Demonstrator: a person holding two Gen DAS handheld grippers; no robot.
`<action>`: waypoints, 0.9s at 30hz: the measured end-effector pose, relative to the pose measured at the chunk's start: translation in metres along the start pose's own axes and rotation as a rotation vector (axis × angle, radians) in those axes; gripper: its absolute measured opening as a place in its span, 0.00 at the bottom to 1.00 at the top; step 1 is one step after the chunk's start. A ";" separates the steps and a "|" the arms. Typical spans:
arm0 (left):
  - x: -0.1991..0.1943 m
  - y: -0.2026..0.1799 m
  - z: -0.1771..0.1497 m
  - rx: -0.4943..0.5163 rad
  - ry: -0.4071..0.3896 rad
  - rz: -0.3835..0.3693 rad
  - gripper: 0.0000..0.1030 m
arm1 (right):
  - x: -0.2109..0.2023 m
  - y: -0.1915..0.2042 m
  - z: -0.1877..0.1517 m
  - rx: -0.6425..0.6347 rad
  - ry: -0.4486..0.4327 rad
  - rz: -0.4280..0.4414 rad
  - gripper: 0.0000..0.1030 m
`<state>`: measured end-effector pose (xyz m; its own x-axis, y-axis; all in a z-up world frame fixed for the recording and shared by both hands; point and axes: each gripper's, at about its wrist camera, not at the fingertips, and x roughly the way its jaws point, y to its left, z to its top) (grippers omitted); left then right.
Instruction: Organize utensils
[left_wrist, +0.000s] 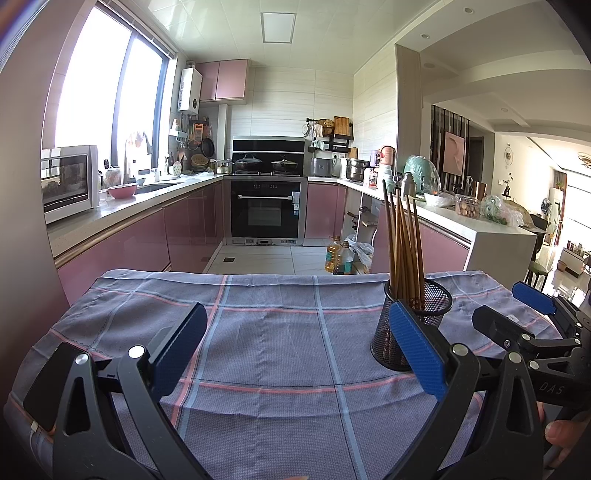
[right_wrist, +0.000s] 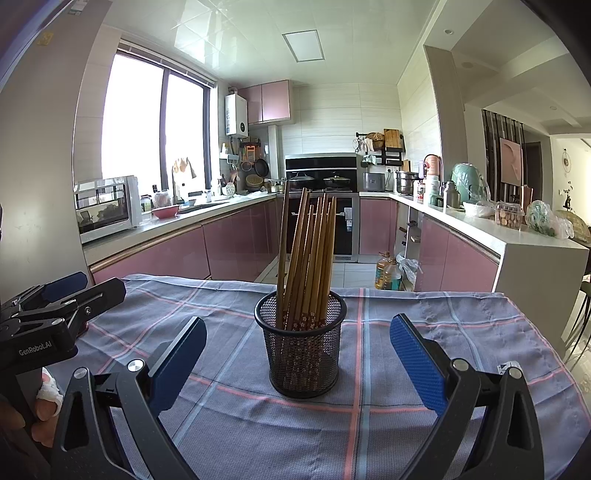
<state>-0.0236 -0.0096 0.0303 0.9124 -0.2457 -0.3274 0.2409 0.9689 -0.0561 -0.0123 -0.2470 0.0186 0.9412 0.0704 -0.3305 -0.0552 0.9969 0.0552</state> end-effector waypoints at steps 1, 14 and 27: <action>0.000 0.000 0.000 0.000 0.000 -0.001 0.94 | 0.000 0.000 0.000 0.000 -0.002 0.000 0.93; 0.000 -0.001 0.000 0.002 0.000 0.000 0.94 | 0.001 0.001 0.000 0.001 -0.001 0.003 0.93; 0.000 -0.001 0.000 0.003 0.002 0.000 0.94 | 0.002 0.002 0.000 0.002 -0.001 0.003 0.93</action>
<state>-0.0237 -0.0104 0.0298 0.9116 -0.2456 -0.3297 0.2417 0.9689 -0.0535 -0.0102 -0.2446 0.0179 0.9412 0.0738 -0.3297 -0.0578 0.9966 0.0580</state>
